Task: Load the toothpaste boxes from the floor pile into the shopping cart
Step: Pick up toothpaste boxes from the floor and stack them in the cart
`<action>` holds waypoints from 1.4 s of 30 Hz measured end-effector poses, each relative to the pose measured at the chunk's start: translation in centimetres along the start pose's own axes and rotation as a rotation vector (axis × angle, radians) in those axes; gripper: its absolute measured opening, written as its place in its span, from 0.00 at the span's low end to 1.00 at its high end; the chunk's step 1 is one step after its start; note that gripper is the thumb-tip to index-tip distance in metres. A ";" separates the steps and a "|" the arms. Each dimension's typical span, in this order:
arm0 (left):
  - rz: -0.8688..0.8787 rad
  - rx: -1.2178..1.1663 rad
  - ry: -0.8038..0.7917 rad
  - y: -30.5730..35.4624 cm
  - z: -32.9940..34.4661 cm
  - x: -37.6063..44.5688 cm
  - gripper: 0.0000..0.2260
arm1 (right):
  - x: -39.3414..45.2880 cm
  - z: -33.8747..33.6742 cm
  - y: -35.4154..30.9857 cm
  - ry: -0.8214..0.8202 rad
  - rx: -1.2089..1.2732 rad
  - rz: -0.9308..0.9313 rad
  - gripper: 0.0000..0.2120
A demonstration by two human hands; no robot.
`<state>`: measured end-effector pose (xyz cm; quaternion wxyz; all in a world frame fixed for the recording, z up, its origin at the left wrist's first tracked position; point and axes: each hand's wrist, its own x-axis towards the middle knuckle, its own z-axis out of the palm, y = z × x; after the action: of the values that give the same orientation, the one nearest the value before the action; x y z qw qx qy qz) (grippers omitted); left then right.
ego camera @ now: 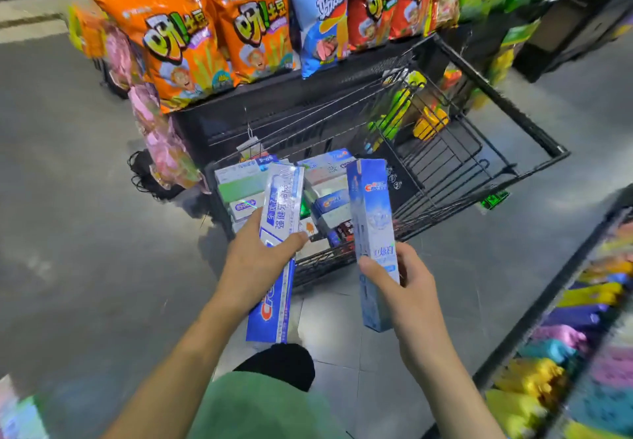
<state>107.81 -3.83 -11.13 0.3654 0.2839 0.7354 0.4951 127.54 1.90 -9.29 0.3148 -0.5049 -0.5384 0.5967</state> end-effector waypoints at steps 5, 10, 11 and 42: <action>-0.056 0.026 0.045 0.7 1.5 6.2 0.12 | 6.6 -0.2 -1.7 -0.056 -0.086 -0.004 0.15; -0.058 0.042 0.054 0.2 2.4 9.6 0.23 | 12.0 0.4 -1.7 -0.117 -0.120 0.018 0.15; -0.063 0.046 0.049 -0.2 2.5 10.2 0.26 | 12.9 0.6 -1.6 -0.133 -0.127 0.022 0.16; -0.039 1.434 -0.220 -17.7 7.1 27.4 0.34 | 31.6 -0.7 5.1 -0.501 -0.436 0.273 0.13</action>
<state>96.94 14.99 -36.46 0.1702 0.4885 0.8431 -0.1470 119.79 30.02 -22.44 -0.0245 -0.4655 -0.6411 0.6097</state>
